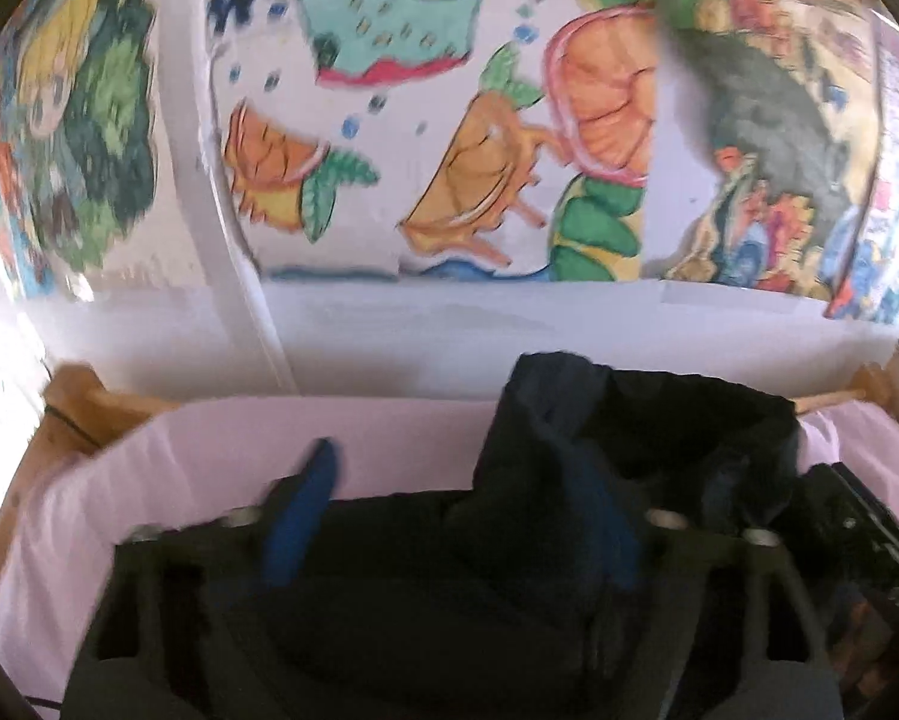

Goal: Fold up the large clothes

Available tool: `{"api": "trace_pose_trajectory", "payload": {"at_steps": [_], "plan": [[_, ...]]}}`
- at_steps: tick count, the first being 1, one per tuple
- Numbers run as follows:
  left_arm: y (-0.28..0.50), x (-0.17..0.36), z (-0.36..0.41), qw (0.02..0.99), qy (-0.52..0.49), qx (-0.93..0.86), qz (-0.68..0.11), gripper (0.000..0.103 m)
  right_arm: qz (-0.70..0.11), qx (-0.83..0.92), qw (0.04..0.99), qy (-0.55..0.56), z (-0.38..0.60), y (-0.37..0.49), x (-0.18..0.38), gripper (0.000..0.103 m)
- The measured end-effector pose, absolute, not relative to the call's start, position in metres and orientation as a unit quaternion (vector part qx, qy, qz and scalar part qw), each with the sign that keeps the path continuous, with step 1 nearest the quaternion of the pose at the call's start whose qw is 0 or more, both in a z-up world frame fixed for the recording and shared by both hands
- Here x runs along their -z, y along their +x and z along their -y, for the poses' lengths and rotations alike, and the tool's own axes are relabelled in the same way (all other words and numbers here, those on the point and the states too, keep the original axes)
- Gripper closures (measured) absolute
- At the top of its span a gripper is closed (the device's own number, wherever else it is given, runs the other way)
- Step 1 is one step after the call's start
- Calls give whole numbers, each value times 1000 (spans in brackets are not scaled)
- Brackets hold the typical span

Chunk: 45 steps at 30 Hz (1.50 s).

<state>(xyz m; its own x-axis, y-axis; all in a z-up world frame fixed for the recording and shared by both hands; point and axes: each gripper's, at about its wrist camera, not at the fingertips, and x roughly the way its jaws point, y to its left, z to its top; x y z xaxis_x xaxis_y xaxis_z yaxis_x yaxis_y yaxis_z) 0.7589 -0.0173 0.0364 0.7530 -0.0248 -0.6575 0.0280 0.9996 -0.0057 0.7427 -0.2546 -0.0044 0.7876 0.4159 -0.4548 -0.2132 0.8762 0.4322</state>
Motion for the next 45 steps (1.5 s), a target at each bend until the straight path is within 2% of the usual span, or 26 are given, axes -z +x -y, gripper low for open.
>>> {"api": "trace_pose_trajectory", "payload": {"at_steps": [1,2,3,6,10,13,21,26,31,35,40,45], "plan": [[763,-33,13,932,-18,25,-362,71,-280,-173,928,175,250,748,7,40],[765,-29,8,927,-44,41,-370,98,-286,-173,928,166,245,753,12,59],[766,-25,1,922,-78,57,-374,100,-292,-177,926,163,242,757,21,78],[751,-21,-10,926,-116,78,-351,101,-274,-185,924,194,253,751,54,89],[728,-23,-20,930,-120,87,-336,101,-238,-214,905,280,286,738,83,90],[709,-28,-21,937,-103,90,-320,102,-222,-226,903,289,292,724,73,90],[643,-50,-45,936,-118,127,-306,102,-224,-254,928,153,281,658,-10,91],[598,-46,-50,933,-101,139,-315,102,-232,-258,937,35,272,600,-24,92],[567,-23,-47,929,-75,130,-339,103,-271,-243,931,21,271,573,0,94],[565,3,-42,922,-67,117,-362,103,-297,-218,928,51,293,558,11,96],[567,15,-42,923,-57,108,-365,103,-245,-186,948,85,320,552,-29,96],[568,18,-46,923,-60,114,-362,103,-255,-212,939,93,282,589,-44,96]]}}
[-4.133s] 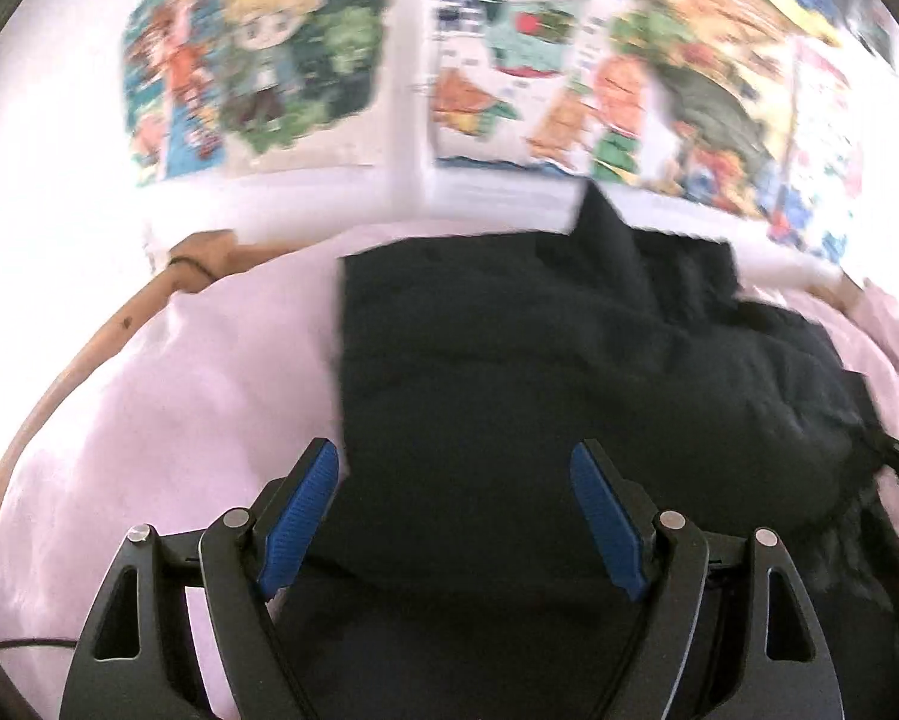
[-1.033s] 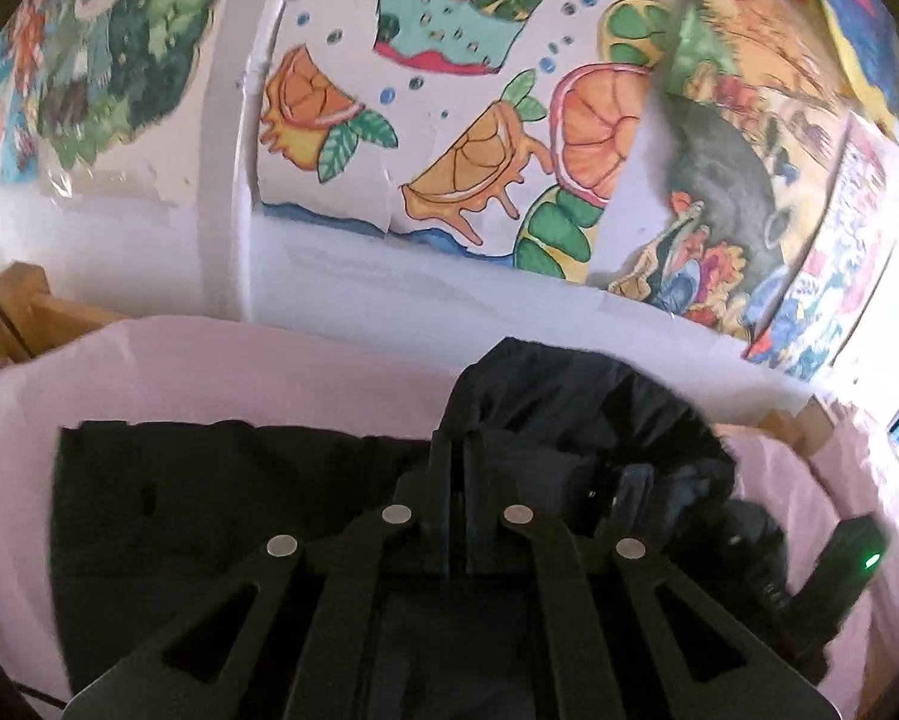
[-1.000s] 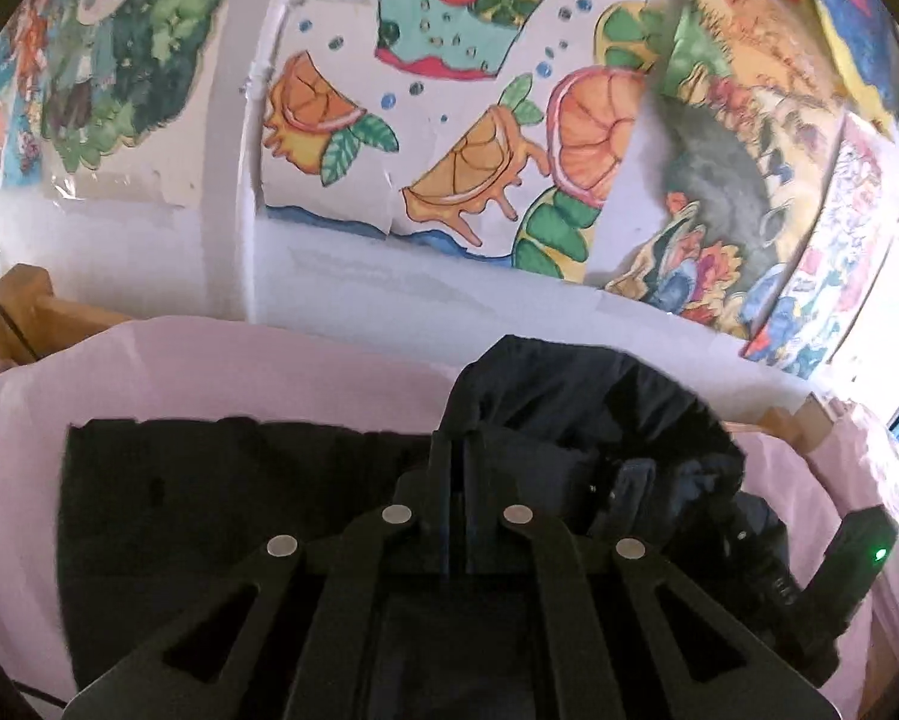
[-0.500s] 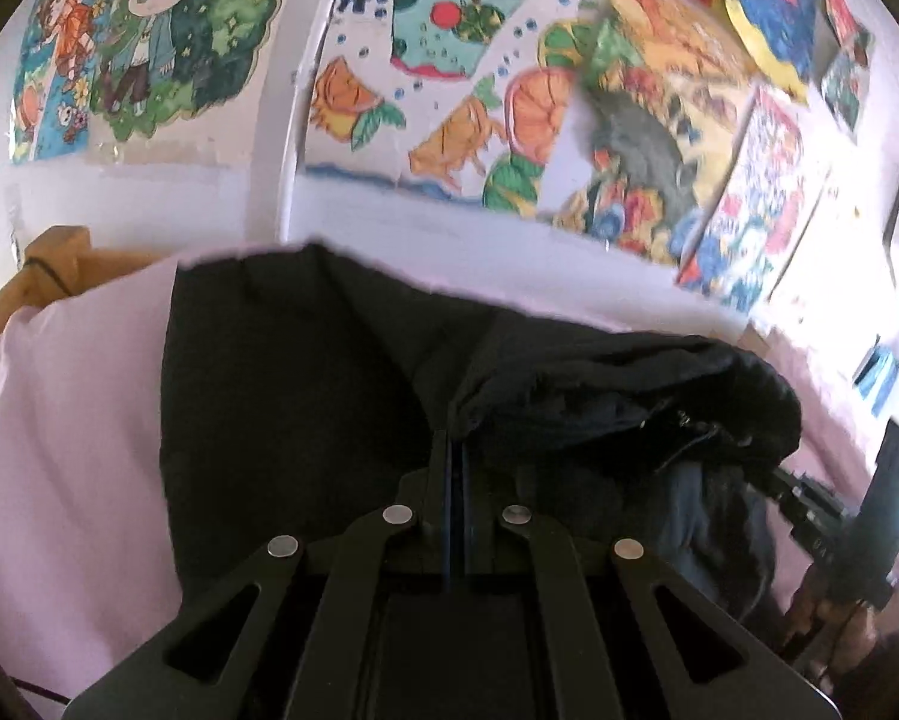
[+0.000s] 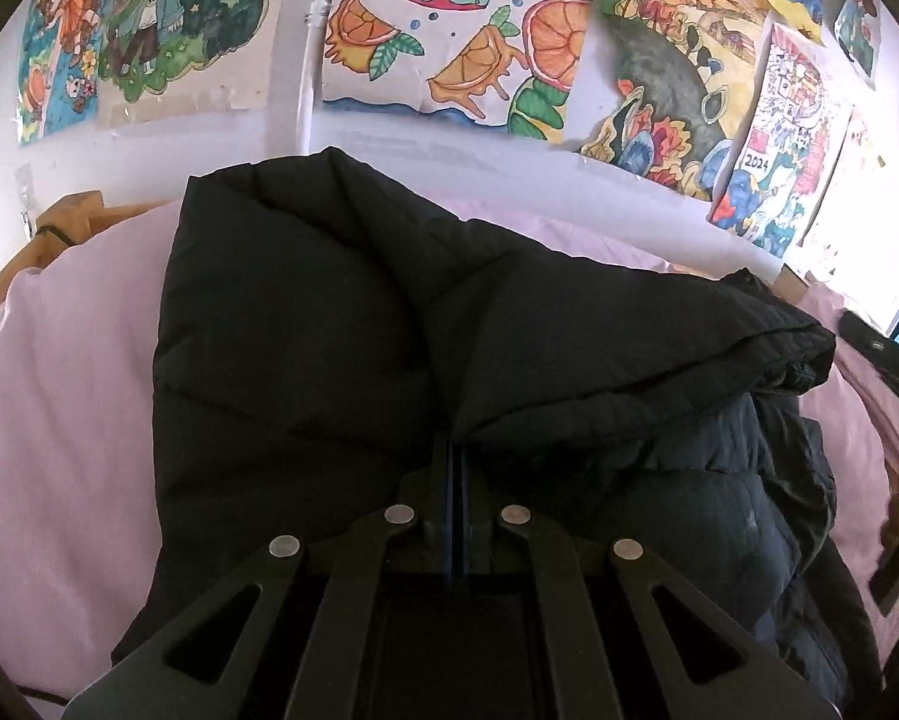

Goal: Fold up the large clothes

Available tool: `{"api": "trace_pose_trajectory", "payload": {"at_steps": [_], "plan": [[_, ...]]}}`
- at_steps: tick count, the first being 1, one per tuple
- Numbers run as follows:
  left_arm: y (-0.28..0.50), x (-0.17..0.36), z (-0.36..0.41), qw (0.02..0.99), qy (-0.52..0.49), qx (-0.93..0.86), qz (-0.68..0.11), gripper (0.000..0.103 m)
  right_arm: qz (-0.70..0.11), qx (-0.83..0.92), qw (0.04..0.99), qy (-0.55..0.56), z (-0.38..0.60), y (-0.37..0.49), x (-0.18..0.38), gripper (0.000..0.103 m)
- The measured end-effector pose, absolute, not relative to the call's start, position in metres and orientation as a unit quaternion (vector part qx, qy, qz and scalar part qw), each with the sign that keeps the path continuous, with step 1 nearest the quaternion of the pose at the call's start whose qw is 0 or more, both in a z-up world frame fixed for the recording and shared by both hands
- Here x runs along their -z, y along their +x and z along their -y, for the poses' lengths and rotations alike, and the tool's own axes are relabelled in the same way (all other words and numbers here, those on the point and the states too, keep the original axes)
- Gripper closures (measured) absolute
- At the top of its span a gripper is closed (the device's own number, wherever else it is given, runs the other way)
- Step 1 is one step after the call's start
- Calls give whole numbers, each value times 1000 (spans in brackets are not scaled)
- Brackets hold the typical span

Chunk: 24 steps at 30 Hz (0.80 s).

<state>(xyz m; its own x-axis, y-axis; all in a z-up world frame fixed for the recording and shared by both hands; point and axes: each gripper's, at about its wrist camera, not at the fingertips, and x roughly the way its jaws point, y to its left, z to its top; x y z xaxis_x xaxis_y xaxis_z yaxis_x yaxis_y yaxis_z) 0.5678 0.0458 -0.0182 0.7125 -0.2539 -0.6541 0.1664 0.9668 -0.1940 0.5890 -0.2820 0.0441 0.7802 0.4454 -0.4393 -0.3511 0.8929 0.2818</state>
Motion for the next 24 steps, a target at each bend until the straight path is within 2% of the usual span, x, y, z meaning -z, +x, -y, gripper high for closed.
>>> {"api": "trace_pose_trajectory", "payload": {"at_steps": [7,10,12,13,17,21,24], "plan": [[553,8,-75,917,-103,123,-365,99,-321,-225,920,0,228,592,13,96],[540,-3,-88,928,-103,113,-339,88,-329,-222,918,-20,229,585,31,96],[539,-13,-89,939,-115,105,-306,75,-332,-220,917,-17,232,584,37,96],[541,-17,-86,940,-121,106,-300,73,-334,-217,917,-18,233,584,39,96],[571,-27,-56,937,-112,125,-305,73,-346,-214,913,-20,230,588,46,96],[612,-13,-24,927,-52,93,-359,73,-353,-214,911,-11,233,590,55,96],[635,2,-17,916,-44,78,-391,72,-341,-213,916,1,240,586,46,96]]}}
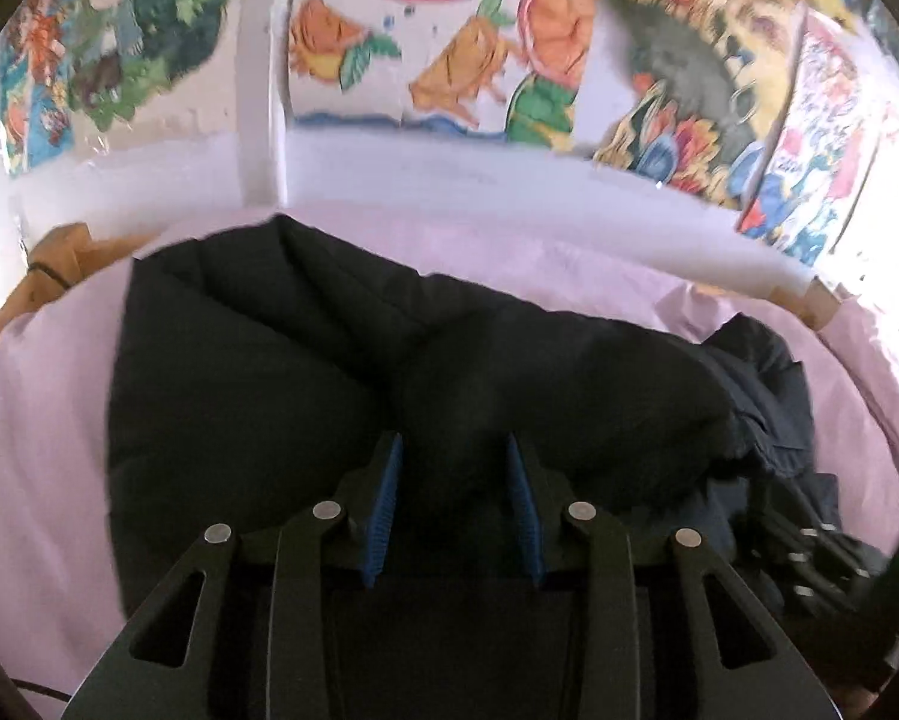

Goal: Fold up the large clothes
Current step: 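Lay the hem over the collar with both grippers and release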

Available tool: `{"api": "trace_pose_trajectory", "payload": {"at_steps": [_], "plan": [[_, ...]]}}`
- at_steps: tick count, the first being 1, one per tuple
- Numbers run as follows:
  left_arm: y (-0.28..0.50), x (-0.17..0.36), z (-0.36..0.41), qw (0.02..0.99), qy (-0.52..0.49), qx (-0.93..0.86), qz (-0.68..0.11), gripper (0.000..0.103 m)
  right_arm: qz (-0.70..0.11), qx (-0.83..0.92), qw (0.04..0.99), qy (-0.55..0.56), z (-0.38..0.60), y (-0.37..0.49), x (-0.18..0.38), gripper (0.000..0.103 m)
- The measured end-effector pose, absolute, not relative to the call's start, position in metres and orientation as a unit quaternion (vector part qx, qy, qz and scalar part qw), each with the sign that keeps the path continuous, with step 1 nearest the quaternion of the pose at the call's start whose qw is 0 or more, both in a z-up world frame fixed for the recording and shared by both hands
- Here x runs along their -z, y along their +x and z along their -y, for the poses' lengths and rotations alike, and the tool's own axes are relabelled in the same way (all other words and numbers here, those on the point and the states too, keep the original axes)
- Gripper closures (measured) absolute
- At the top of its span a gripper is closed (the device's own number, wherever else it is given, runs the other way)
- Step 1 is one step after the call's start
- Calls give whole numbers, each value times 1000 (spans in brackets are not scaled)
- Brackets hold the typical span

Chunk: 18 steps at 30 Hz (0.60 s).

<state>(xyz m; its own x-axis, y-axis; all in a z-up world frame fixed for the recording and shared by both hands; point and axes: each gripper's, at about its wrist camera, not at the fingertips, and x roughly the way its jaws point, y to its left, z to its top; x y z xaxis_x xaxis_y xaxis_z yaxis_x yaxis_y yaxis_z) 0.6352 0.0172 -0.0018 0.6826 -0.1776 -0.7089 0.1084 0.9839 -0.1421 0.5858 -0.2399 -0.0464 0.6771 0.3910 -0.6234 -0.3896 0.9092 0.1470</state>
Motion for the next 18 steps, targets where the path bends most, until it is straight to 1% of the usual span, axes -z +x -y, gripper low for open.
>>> {"api": "trace_pose_trajectory", "payload": {"at_steps": [5,8,10,13,18], "plan": [[639,13,-21,920,-36,87,-381,72,-278,-212,936,54,262,582,1,96],[637,19,-23,923,-14,98,-372,71,-273,-211,936,75,262,603,-12,96],[635,21,-21,924,11,105,-369,70,-287,-210,933,62,252,619,-5,96],[633,25,-16,923,49,114,-365,70,-332,-210,919,34,233,641,22,95],[633,51,-10,923,111,136,-343,69,-327,-204,922,-45,214,643,66,95]]}}
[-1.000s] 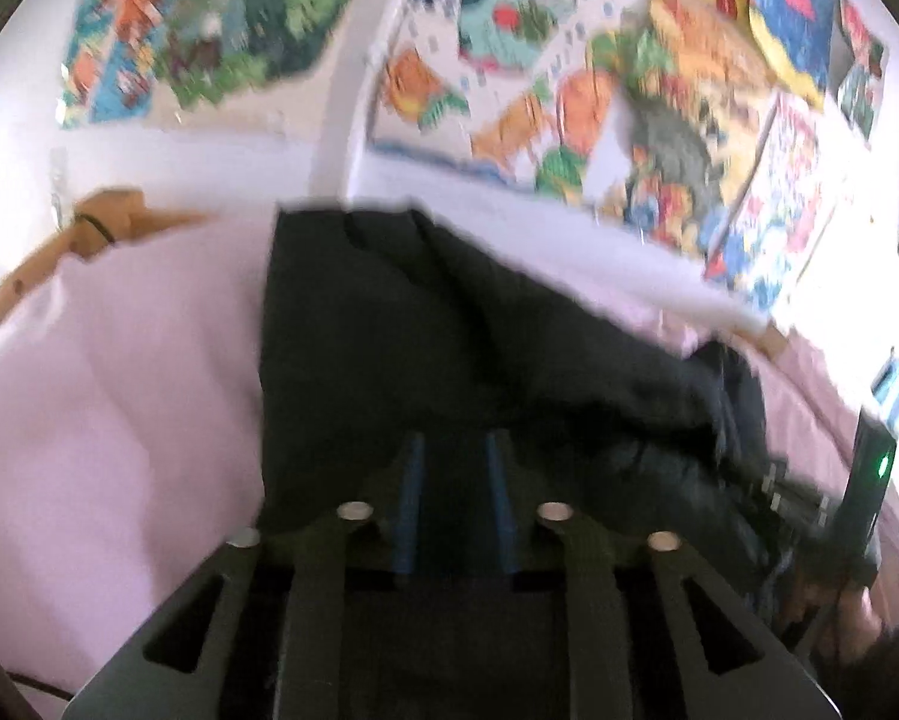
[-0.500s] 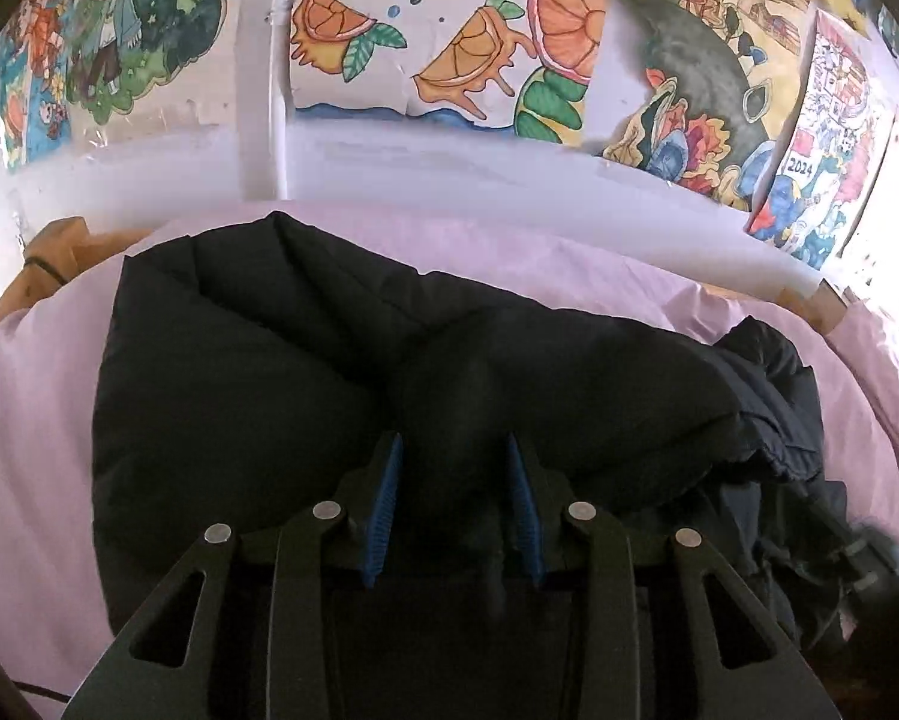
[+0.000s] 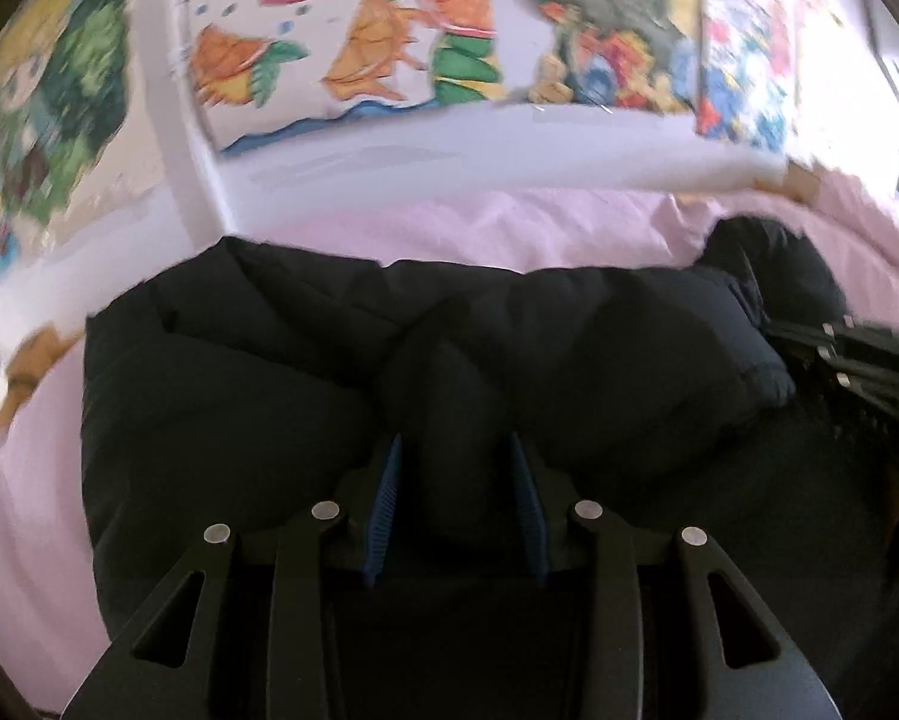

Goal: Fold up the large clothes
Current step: 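Lay the hem over the collar with both grippers and release, then open both grippers and lift them off the folded jacket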

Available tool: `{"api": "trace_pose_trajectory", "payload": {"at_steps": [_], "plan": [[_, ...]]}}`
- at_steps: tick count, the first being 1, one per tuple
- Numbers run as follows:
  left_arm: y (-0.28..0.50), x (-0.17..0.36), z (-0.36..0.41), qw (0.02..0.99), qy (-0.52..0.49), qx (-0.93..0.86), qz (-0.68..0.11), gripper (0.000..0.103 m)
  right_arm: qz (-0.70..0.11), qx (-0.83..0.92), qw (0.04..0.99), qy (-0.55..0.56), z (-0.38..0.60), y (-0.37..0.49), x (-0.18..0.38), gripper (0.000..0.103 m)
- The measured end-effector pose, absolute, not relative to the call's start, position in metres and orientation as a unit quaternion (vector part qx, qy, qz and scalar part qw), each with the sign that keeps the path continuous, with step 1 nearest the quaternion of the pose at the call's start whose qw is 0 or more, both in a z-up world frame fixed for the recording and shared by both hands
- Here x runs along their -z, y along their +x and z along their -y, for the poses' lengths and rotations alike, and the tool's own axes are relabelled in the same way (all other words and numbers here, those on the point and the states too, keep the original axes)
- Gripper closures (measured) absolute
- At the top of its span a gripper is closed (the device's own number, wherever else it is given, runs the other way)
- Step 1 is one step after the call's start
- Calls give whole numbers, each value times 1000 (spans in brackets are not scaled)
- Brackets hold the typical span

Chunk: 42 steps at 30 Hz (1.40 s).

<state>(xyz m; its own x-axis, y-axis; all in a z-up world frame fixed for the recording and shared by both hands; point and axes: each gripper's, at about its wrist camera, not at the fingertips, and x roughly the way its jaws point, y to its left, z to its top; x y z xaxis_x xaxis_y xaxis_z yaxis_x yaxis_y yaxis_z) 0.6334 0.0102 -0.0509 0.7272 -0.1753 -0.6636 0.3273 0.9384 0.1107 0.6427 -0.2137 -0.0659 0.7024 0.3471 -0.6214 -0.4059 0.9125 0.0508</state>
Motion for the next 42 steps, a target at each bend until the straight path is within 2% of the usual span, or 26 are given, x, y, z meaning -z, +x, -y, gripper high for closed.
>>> {"api": "trace_pose_trajectory", "payload": {"at_steps": [5,9,25,28,32,33,34,35,36,37,38,39,42], "plan": [[646,77,-16,925,101,154,-332,69,-324,-198,922,-81,203,650,88,95],[652,88,-15,929,99,157,-321,69,-331,-210,918,-53,209,665,99,95],[641,94,-22,940,77,162,-291,68,-312,-203,927,-44,210,661,97,96],[621,90,-22,946,72,166,-269,60,-294,-198,934,-50,212,645,88,96],[610,80,-18,947,81,150,-271,34,-277,-184,941,-66,209,634,80,93],[607,78,-17,947,83,145,-273,26,-274,-179,942,-68,209,631,77,88],[603,74,-14,947,90,136,-275,23,-269,-174,945,-70,209,628,73,85],[599,72,-13,948,96,129,-275,20,-266,-170,946,-70,210,626,70,73],[592,68,-11,949,103,120,-274,18,-266,-160,948,-69,212,623,65,51],[588,65,-11,949,104,115,-276,17,-267,-148,950,-66,214,621,62,37],[582,62,-12,949,103,112,-274,16,-267,-137,952,-56,220,620,57,17],[577,59,-13,950,101,111,-274,15,-270,-141,952,-38,226,618,54,13],[563,46,-17,951,85,107,-278,14,-285,-144,948,10,242,614,43,13]]}}
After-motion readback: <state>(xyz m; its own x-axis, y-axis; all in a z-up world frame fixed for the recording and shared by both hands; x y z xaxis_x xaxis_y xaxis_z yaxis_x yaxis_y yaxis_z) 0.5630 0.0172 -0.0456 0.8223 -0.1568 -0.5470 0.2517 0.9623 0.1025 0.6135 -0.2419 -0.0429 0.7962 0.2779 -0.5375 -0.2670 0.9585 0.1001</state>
